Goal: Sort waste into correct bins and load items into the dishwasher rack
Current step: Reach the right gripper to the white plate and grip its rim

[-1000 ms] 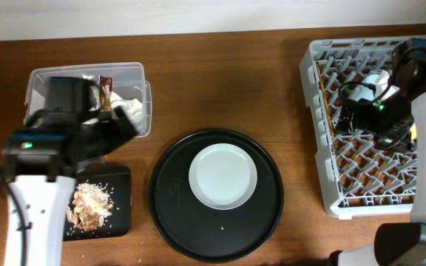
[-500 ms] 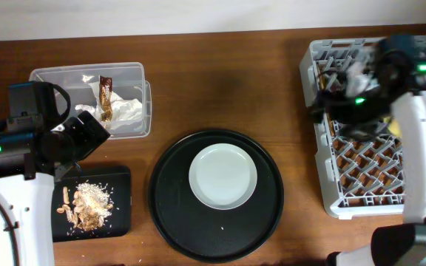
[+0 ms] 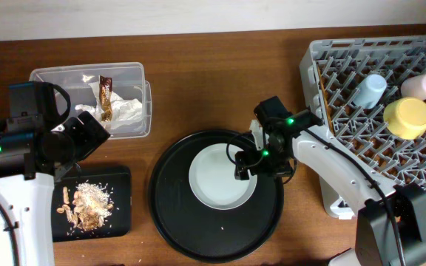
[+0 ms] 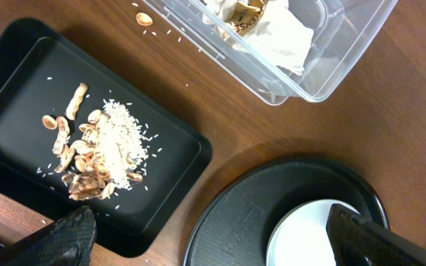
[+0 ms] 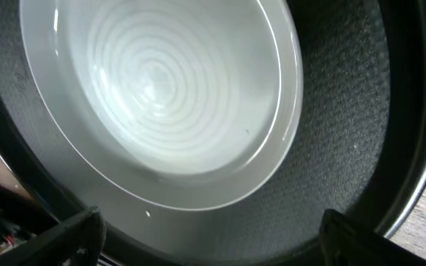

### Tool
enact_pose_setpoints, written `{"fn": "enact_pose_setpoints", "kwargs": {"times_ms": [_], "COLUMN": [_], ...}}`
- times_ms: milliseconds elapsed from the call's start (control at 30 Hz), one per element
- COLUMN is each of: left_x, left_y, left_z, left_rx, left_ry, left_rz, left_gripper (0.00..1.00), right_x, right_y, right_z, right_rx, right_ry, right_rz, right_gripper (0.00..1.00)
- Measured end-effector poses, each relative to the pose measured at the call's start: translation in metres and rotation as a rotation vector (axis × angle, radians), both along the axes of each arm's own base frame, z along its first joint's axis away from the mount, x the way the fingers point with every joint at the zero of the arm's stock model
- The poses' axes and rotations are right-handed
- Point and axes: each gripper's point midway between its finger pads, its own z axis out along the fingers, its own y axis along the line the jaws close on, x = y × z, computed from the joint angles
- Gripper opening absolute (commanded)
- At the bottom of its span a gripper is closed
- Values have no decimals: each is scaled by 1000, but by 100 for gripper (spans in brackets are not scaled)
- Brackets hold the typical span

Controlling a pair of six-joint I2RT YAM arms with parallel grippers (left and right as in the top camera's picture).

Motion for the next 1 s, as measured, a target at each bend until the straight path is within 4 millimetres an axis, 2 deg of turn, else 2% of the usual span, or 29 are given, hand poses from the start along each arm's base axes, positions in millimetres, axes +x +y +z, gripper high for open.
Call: {"fn": "enact_pose_setpoints", "kwargs": {"times_ms": [200, 333, 467, 667, 900, 1000], "left_x": [0, 0, 0, 0, 0, 0], "left_y": [0, 0, 0, 0, 0, 0], "left_z": [0, 0, 0, 0, 0, 0], "left_rx": [0, 0, 0, 0, 0, 0], "left_ry": [0, 0, 0, 0, 0, 0], "left_rz": [0, 0, 0, 0, 0, 0], "left_gripper": [99, 99, 99, 99, 99, 99], "right_x": [5, 12, 2, 1, -13, -10], "right_y": [-9, -9, -16, -17, -23, -21], "right_z": [-6, -19, -42, -50, -68, -68], "right_rx": [-65, -86, -125, -135, -150, -139], "right_ry": [7, 15, 66, 75, 106, 94], "right_rz": [-92, -126, -156, -168, -194, -198], "right_gripper": [64, 56, 55, 55, 43, 29]}}
